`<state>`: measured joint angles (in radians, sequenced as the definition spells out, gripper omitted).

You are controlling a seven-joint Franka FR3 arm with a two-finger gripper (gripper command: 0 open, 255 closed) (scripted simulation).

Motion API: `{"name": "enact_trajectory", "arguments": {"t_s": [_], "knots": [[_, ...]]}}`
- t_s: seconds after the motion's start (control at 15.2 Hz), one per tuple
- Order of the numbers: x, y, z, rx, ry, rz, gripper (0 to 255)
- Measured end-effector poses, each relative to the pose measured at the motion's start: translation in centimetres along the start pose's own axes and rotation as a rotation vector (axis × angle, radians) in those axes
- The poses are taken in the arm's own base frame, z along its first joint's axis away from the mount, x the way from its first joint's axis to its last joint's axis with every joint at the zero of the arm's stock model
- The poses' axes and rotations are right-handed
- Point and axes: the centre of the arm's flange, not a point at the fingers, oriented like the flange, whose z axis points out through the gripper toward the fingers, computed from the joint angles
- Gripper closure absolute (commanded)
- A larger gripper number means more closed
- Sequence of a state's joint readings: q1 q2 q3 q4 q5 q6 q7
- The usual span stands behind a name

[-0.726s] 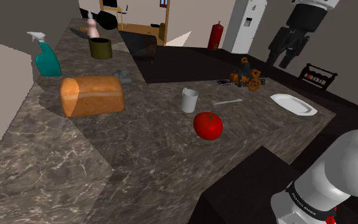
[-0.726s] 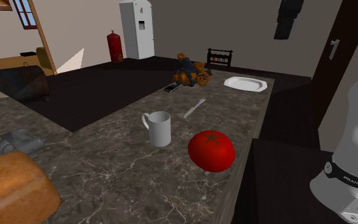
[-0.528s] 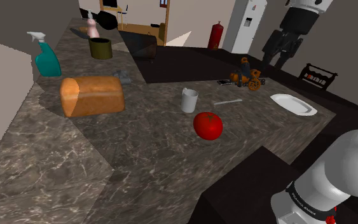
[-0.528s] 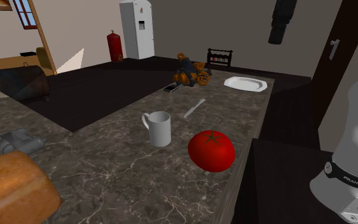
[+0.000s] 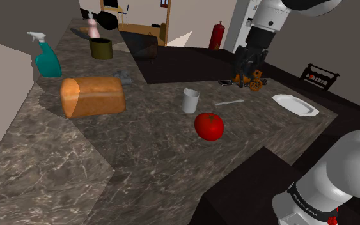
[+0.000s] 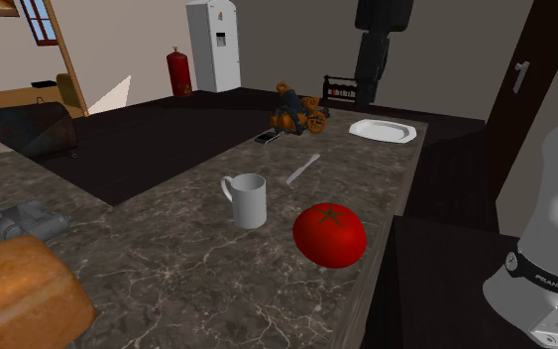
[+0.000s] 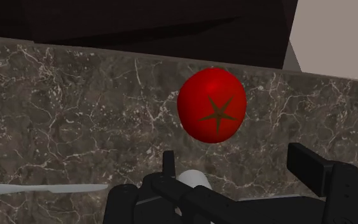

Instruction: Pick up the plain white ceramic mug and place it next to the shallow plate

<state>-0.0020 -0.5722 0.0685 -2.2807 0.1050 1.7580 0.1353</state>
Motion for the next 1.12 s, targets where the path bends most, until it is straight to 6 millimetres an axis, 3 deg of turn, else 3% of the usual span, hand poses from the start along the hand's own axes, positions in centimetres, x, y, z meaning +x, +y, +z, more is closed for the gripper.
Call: {"name": "enact_trajectory", "arguments": {"t_s": [1.12], "knots": [[16.5,-4.5,14.7,-0.056,0.000,-0.005,0]]}}
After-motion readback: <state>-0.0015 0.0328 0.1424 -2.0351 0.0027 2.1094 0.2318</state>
